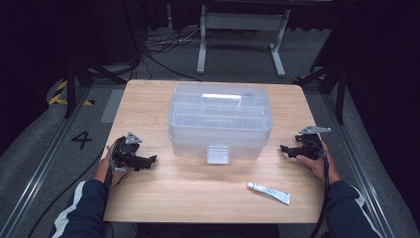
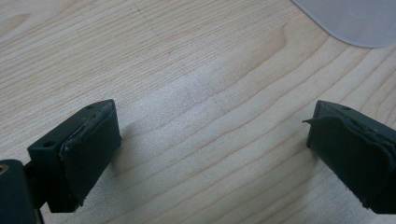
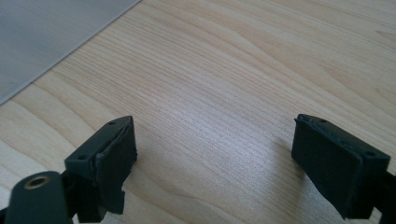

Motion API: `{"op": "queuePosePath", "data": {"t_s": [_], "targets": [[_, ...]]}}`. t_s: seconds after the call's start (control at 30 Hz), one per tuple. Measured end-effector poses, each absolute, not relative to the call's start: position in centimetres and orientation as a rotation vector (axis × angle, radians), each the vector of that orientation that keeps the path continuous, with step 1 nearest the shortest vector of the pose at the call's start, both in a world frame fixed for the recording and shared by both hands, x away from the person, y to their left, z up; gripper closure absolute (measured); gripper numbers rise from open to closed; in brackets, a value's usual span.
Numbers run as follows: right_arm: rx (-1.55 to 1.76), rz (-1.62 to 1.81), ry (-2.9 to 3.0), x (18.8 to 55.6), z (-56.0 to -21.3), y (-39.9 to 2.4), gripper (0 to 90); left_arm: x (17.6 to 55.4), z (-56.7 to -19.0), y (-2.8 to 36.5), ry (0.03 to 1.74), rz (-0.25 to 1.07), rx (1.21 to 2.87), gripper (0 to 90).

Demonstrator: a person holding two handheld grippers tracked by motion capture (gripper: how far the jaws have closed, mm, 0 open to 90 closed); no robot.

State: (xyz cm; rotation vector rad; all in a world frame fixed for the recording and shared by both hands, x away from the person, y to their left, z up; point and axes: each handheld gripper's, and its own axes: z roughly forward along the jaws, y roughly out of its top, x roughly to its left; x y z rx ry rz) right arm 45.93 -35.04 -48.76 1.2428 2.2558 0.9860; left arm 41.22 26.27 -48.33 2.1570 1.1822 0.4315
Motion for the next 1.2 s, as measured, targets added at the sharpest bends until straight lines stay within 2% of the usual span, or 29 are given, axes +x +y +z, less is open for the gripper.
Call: {"op": "queuePosePath", "data": {"t_s": [0.23, 0.53, 0.7, 0.77, 1.2], "targets": [[1.246, 0.985, 2.252, 45.9, -48.8, -35.1, 14.7, 41.1, -48.4, 26.3, 1.186, 0.438, 2.15, 2.7], [1.242, 0.969, 2.282, 45.8, -48.6, -35.4, 14.1, 40.9, -48.3, 27.2, 1.085, 0.406, 2.199, 2.7], [1.245, 0.972, 2.299, 45.7, -48.4, -35.5, 17.0, 41.0, -48.3, 27.3, 1.072, 0.396, 2.207, 2.6], [1.232, 0.969, 2.311, 45.7, -48.2, -35.4, 21.0, 41.0, -48.3, 27.3, 1.072, 0.394, 2.208, 2.6], [1.153, 1.074, 2.254, 44.8, -45.2, -35.0, 21.9, 41.0, -48.3, 27.3, 1.069, 0.4, 2.208, 2.6]]}}
